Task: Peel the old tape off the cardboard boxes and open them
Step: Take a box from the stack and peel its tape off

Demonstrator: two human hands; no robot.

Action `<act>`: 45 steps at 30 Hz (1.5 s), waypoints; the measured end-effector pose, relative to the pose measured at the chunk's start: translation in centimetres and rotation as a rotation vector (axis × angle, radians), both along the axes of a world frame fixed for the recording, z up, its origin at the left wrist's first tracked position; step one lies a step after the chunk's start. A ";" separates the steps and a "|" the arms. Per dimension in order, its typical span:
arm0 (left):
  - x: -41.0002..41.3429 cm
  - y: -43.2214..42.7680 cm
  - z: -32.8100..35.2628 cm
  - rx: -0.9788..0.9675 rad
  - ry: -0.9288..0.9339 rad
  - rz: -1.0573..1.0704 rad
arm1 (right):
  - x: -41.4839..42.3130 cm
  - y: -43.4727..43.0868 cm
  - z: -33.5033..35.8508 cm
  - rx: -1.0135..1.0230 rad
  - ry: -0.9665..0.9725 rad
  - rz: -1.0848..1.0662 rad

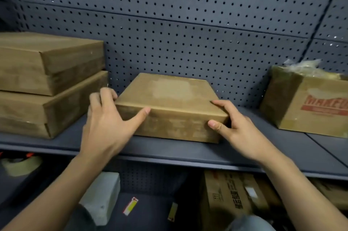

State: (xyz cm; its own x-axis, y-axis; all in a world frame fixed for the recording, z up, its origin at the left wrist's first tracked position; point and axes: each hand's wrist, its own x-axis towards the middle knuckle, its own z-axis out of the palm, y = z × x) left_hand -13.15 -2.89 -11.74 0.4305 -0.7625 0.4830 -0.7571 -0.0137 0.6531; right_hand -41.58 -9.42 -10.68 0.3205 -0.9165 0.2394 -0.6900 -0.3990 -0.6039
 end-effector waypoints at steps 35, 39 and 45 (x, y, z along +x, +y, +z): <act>-3.3 -4.0 5.4 0.395 -0.486 -0.266 | 4.2 3.1 -2.3 -0.195 -0.184 -0.304; -3.4 -3.9 5.4 0.395 -0.487 -0.263 | 4.2 3.1 -2.3 -0.184 -0.205 -0.299; -3.4 -3.9 5.4 0.391 -0.497 -0.258 | 4.2 3.2 -2.4 -0.183 -0.204 -0.280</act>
State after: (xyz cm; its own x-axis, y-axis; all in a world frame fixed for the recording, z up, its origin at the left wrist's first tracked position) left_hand -16.55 -6.79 -6.38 0.0100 -0.9696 0.2444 -0.9765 0.0432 0.2111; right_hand -37.33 -6.26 -13.09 -0.0071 -0.8982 0.4395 -0.6609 -0.3256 -0.6762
